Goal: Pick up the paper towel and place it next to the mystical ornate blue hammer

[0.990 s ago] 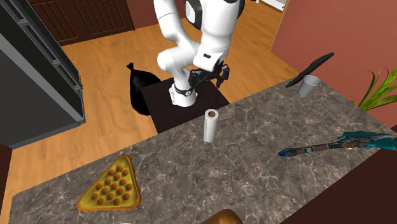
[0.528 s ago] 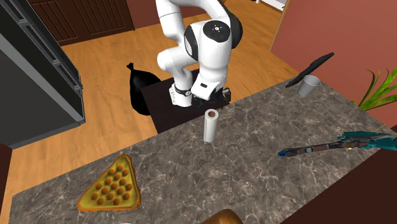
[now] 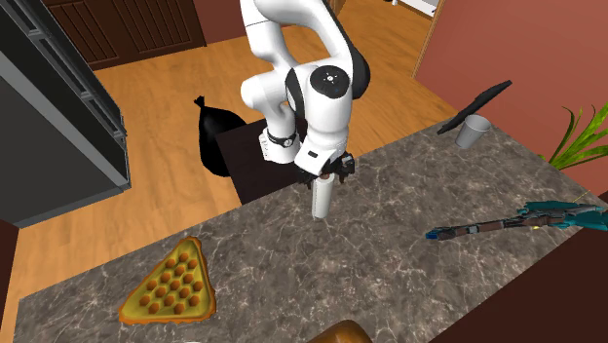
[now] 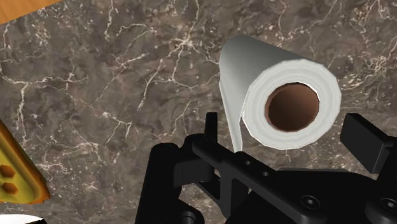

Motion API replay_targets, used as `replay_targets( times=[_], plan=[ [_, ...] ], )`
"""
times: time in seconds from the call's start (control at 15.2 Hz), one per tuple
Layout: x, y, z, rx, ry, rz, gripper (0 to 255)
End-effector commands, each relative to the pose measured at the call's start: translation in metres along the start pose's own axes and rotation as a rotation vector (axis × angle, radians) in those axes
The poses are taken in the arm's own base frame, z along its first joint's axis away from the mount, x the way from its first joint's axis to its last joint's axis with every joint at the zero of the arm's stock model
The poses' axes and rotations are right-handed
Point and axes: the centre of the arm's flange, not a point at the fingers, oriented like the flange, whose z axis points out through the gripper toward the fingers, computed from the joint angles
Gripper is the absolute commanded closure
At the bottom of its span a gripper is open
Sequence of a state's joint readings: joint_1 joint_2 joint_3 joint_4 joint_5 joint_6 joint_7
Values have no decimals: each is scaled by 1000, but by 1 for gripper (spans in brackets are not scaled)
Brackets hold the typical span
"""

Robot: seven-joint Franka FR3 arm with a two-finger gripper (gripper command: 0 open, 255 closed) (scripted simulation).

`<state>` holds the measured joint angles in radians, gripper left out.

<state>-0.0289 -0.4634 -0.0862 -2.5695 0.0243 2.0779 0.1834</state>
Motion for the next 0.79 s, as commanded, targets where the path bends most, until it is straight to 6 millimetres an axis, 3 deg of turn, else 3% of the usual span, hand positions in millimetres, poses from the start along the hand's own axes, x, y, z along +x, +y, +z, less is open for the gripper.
replay_targets(
  times=[0.0, 0.53, 0.59, 0.73],
  plan=[
    [0, 0, 14, 0, 1, 0, 0],
    [0, 0, 14, 0, 1, 0, 0],
    [0, 0, 14, 0, 1, 0, 255],
    [0, 0, 14, 0, 1, 0, 255]
  ],
)
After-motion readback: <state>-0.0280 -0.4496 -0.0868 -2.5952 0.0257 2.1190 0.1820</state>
